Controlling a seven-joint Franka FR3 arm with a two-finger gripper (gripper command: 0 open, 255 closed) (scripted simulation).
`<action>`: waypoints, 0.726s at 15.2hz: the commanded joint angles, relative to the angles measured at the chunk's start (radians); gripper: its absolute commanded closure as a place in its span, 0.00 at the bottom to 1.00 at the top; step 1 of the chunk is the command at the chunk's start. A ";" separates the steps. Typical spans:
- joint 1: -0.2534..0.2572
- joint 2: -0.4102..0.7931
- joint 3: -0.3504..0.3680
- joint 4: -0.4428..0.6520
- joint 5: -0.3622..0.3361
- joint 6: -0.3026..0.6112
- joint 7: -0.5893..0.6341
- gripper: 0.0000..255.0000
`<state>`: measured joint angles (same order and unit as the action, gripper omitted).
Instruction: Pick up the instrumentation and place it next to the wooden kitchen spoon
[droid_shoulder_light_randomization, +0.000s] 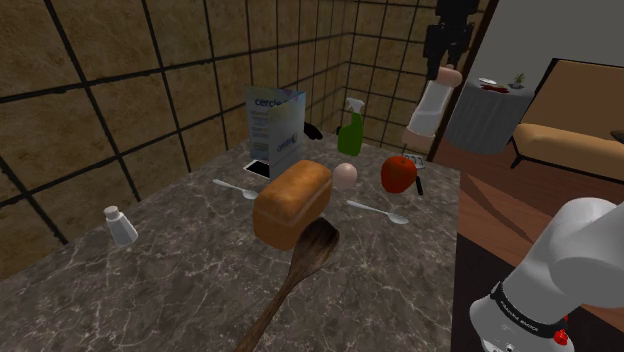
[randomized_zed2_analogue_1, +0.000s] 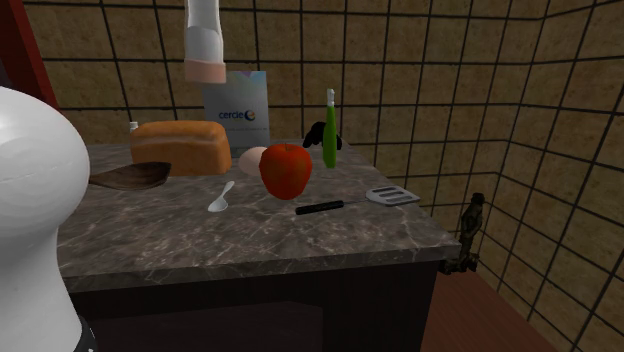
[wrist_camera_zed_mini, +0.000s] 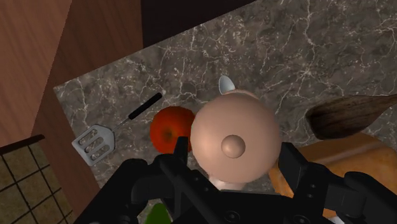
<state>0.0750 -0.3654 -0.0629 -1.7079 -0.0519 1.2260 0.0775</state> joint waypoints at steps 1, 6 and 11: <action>0.015 -0.032 0.036 -0.032 0.018 -0.003 0.055 1.00; 0.049 -0.085 0.124 -0.075 0.072 -0.014 0.181 1.00; 0.081 -0.113 0.215 -0.091 0.133 -0.021 0.310 1.00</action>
<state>0.1497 -0.4652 0.1360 -1.7790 0.0686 1.1976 0.3634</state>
